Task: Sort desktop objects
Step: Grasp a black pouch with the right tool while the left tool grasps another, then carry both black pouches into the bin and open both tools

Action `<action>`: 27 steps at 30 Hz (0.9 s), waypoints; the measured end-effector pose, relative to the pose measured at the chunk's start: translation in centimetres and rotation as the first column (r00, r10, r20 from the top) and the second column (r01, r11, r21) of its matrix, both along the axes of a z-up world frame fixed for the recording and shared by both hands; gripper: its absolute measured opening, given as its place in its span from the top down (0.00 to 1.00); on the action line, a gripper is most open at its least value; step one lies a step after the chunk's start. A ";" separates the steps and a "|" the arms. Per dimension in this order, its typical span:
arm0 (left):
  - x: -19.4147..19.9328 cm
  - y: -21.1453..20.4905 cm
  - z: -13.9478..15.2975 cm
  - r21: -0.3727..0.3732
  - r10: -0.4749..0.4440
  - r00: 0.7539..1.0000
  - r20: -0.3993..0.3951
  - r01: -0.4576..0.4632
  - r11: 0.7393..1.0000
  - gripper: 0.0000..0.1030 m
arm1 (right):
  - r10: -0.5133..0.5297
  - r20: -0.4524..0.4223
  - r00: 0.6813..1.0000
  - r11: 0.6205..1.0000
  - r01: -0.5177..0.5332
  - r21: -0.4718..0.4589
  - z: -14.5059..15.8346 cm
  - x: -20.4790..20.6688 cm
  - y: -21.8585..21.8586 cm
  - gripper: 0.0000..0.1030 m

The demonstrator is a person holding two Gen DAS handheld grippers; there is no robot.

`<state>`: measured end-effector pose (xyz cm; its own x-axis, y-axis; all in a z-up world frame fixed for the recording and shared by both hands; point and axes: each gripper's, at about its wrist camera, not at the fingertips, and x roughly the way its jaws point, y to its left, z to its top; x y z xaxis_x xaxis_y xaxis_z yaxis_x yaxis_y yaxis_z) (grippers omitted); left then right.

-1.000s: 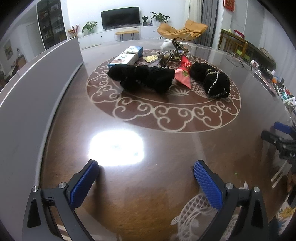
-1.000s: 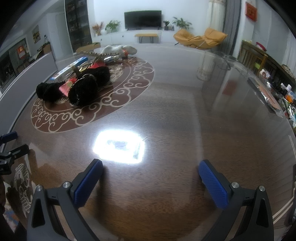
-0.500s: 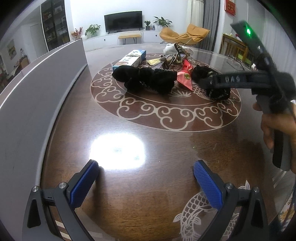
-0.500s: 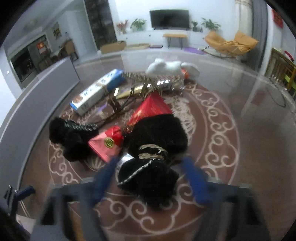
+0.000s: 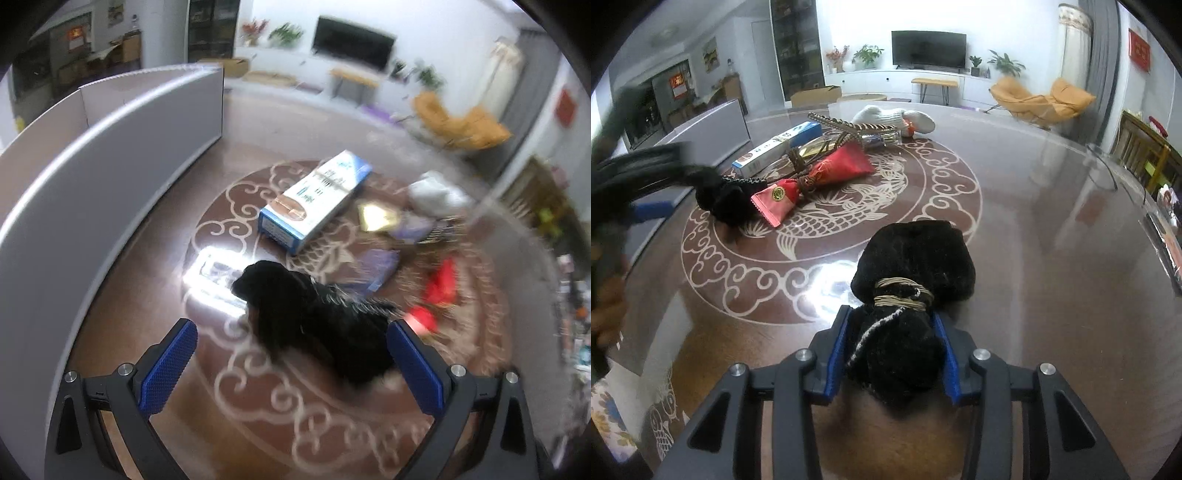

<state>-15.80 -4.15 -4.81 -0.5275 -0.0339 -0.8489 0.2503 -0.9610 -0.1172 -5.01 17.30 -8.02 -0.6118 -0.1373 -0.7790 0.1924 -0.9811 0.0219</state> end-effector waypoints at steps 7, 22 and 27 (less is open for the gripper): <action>2.7 -2.4 -0.2 -0.059 -0.114 0.994 0.000 0.113 0.992 0.00 | 0.001 0.000 1.000 1.000 -0.001 0.001 0.0 0.0 0.1 0.57; 0.6 -0.7 -1.7 -0.093 -0.275 0.961 0.035 0.277 0.956 0.02 | 0.009 0.001 1.000 0.998 -0.009 -0.054 0.0 0.1 0.6 0.55; 1.9 0.6 -1.5 -0.142 -0.352 0.936 -0.023 0.345 0.928 0.68 | 0.050 0.057 0.997 0.996 -0.045 -0.078 0.2 -0.1 1.9 0.41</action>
<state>-13.94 -3.58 -6.26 -0.5658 0.0480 -0.8232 -0.1057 -0.9943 0.0147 -5.10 19.23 -7.80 -0.5566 -0.2262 -0.7994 0.2351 -0.9658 0.1096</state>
